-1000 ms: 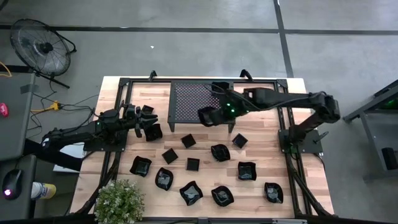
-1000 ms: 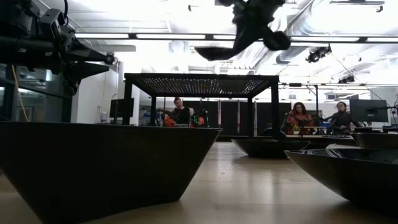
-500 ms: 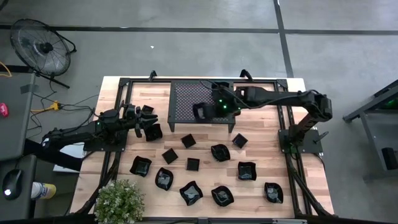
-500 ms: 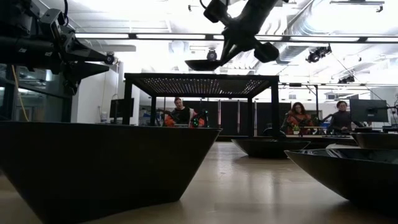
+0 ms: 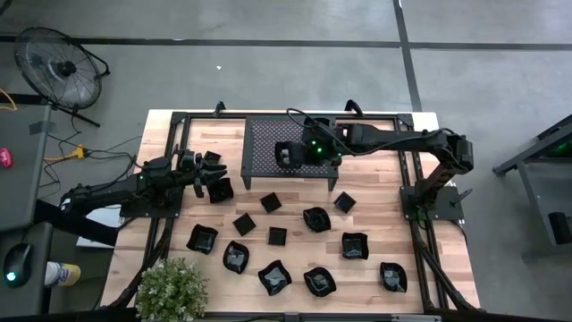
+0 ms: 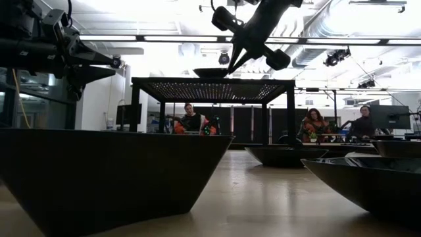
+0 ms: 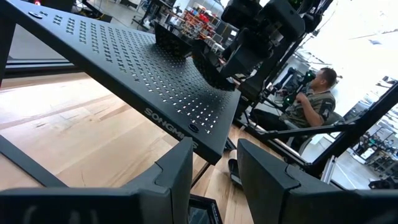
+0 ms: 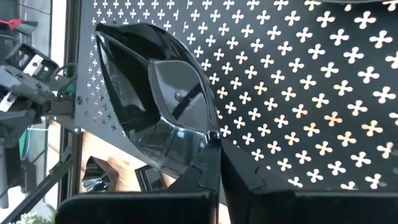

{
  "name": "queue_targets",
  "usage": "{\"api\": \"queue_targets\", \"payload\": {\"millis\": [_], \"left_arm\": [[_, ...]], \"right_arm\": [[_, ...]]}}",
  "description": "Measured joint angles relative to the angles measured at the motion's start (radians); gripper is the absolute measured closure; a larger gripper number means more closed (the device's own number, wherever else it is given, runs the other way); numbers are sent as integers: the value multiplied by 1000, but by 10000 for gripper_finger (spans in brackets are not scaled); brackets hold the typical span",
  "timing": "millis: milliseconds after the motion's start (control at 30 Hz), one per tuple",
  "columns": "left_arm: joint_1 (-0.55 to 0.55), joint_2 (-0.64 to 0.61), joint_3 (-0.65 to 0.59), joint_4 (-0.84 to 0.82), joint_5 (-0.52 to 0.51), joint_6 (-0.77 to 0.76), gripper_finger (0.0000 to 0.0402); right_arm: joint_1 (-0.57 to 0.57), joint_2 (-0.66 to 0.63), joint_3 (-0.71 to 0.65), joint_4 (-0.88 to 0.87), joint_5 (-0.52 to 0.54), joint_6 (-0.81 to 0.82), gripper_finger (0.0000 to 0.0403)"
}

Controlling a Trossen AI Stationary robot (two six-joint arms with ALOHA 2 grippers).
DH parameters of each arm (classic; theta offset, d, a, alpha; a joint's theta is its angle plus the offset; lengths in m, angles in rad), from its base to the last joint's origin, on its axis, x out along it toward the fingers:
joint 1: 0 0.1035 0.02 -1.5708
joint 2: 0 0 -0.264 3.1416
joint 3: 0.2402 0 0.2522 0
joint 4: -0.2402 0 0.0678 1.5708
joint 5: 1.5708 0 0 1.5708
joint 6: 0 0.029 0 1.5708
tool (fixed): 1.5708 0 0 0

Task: Pick & Place Mini shaped plates
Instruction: Put the black leaf-shaped plate on the shelf

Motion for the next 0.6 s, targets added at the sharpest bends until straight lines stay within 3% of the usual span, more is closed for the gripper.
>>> {"api": "queue_targets", "payload": {"millis": [600], "left_arm": [[0,0,0,0,0,0,277]], "right_arm": [[-25,39,0,30,-40,5,399]]}}
